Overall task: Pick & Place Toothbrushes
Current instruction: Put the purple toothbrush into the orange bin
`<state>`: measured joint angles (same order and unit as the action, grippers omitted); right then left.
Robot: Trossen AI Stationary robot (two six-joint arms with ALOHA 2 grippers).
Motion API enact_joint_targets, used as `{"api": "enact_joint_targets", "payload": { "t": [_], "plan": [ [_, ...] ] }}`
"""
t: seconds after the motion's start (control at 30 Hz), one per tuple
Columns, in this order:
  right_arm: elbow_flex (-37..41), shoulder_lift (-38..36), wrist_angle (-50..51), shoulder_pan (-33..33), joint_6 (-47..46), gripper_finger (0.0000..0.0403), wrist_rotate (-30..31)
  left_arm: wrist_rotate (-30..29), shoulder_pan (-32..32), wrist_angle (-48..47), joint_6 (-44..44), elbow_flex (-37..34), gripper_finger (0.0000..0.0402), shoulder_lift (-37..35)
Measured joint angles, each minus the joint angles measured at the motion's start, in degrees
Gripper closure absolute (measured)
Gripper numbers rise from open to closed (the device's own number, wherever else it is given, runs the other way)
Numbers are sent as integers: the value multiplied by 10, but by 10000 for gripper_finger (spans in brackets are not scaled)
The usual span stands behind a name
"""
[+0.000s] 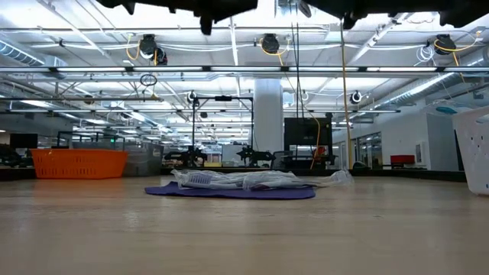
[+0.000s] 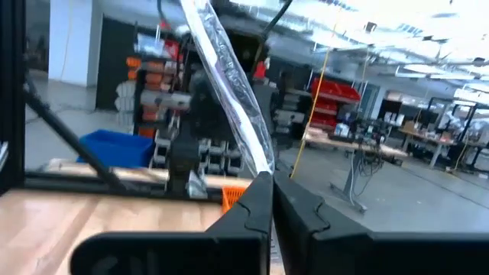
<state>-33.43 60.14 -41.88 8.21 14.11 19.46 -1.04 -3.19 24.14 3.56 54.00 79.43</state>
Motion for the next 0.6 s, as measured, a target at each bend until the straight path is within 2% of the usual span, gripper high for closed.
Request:
{"api": "enact_joint_targets", "payload": {
  "t": [0.13,0.33,0.47,0.6],
  "plan": [
    [0,3,-29,0,0,403,0,32,4,35,21,0,346,0],
    [0,14,-38,-7,-5,403,-2,36,15,62,43,0,342,0],
    [0,27,-53,-17,-14,403,-6,33,24,87,67,0,314,0],
    [0,38,-75,-24,-23,403,-17,26,29,101,79,0,268,0]
  ]
}}
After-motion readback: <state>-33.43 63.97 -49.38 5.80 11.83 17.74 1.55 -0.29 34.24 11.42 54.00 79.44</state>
